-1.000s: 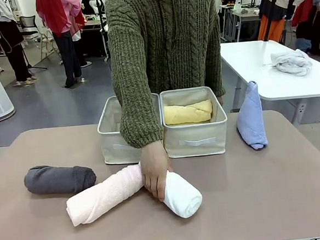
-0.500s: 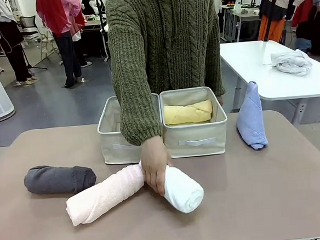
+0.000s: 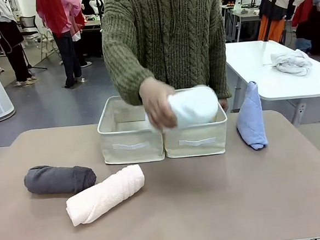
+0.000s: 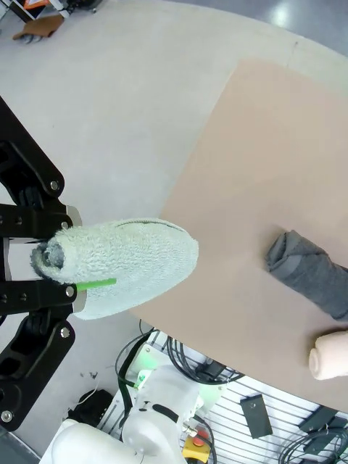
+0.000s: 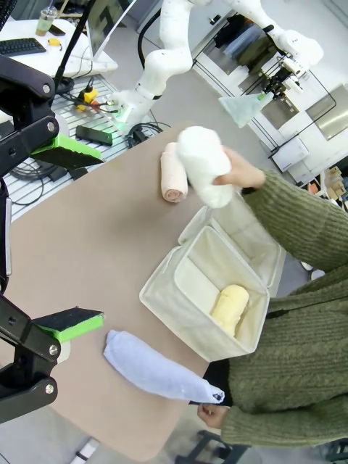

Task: Sort the towels based on their folding style.
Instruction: Pick up one triangle-folded towel and place it in the left Fabric basket.

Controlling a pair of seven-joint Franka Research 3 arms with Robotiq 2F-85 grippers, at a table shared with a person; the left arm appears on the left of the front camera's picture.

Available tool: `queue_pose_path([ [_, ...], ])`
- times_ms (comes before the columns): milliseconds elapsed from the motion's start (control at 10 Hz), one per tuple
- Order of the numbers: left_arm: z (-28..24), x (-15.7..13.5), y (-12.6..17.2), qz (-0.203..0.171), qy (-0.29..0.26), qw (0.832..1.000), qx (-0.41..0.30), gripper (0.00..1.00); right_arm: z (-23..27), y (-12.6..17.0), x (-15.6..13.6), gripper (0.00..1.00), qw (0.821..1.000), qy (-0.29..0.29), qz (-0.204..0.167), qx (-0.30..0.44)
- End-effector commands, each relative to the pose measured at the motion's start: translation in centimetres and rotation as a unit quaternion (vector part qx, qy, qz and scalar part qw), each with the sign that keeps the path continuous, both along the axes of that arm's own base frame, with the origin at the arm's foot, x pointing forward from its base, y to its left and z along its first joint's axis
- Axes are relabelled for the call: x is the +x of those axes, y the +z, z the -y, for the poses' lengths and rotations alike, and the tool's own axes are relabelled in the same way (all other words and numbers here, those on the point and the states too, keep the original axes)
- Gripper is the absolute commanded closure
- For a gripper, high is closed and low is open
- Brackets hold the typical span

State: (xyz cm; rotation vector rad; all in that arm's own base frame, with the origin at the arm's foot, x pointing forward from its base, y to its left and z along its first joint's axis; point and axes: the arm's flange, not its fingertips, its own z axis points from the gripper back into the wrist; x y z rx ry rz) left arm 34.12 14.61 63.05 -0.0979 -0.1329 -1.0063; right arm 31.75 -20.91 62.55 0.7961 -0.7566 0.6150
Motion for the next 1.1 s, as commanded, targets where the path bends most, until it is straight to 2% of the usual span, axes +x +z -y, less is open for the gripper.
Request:
queue_pose_path([
  [0,0.0,-0.2,0.3,0.002,-0.007,1.000,0.000,0.83,-0.1,0.1,0.0,0.00,1.000,0.005,0.006,0.006],
  [300,0.0,0.0,0.0,0.000,0.000,1.000,0.000,0.83,-0.1,0.1,0.0,0.00,1.000,0.005,0.006,0.006],
  [400,2.3,1.0,1.7,0.012,-0.034,0.999,0.017,0.83,-0.1,0.1,0.0,0.00,1.000,0.005,0.006,0.006],
  [800,17.9,2.1,8.5,0.088,-0.159,0.980,0.082,0.83,-0.1,0.1,0.0,0.00,1.000,0.005,0.006,0.006],
  [1000,23.5,2.3,8.0,0.093,-0.179,0.974,0.100,0.83,-0.1,0.1,0.0,0.00,1.000,0.005,0.006,0.006],
])
